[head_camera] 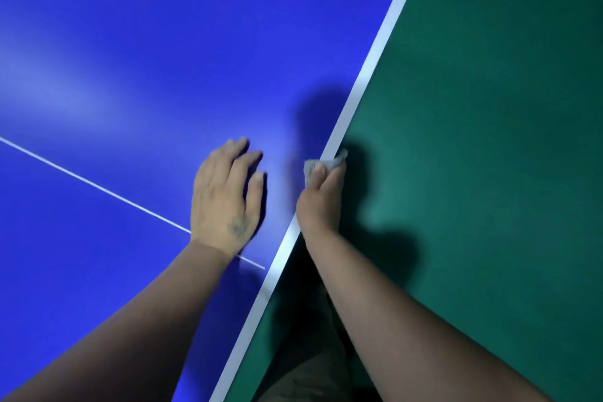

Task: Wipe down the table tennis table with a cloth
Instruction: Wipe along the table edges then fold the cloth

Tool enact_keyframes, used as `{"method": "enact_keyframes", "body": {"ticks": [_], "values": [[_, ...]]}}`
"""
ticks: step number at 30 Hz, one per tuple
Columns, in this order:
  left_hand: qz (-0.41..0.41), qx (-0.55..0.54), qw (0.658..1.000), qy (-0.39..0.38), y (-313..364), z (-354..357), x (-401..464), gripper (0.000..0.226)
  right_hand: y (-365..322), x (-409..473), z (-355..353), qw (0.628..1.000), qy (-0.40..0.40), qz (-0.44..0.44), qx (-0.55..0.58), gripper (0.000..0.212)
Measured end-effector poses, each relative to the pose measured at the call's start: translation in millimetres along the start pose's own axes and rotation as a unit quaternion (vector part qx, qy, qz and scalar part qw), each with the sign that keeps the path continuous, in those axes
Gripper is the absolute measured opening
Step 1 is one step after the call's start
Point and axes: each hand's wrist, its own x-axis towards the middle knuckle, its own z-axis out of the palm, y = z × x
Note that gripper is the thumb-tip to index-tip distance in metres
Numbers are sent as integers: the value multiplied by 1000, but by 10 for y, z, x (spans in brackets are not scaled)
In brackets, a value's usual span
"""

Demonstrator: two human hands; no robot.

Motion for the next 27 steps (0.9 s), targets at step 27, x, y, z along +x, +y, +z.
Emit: {"method": "enact_keyframes", "body": {"ticks": [27], "values": [[108,63,992,-30,837,925,2637,54,-730,1298,-174,998,14,51,-26,51]]}}
